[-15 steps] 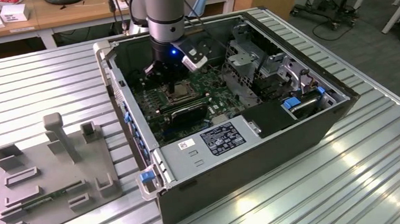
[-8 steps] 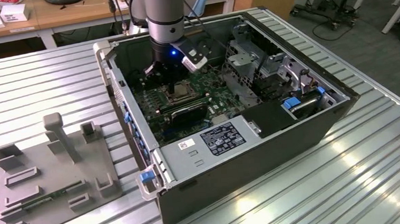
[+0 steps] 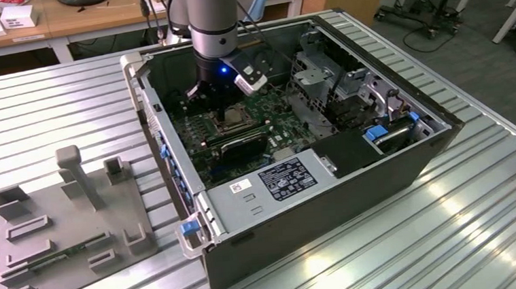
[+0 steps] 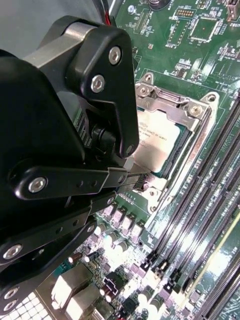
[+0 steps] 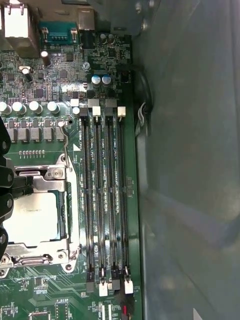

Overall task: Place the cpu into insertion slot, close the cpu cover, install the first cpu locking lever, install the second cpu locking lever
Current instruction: 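Close the cpu cover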

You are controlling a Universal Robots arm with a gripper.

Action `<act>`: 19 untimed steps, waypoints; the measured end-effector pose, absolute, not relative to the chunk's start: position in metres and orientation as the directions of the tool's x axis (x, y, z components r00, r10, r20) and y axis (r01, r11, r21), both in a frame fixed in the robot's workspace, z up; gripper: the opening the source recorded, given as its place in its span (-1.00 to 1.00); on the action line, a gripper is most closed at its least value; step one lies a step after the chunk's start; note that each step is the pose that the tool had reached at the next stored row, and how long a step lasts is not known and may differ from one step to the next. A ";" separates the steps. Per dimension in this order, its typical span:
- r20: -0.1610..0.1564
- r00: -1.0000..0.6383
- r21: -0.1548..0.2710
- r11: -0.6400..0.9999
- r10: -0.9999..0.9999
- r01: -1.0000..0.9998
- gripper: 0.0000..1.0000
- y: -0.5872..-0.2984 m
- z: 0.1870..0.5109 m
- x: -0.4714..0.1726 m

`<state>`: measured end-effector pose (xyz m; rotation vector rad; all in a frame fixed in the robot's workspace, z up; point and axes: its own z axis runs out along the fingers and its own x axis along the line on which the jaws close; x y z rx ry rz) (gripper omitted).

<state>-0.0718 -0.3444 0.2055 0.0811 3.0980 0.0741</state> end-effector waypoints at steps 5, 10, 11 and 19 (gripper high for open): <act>-0.041 -0.998 0.049 0.997 0.053 0.051 -0.79 -0.344 0.205 -0.072; -0.040 -0.998 0.049 0.997 0.053 0.051 -0.79 -0.344 0.204 -0.072; -0.040 -0.998 0.049 0.997 0.053 0.051 -0.79 -0.344 0.204 -0.072; -0.040 -0.998 0.049 0.997 0.053 0.051 -0.79 -0.344 0.202 -0.073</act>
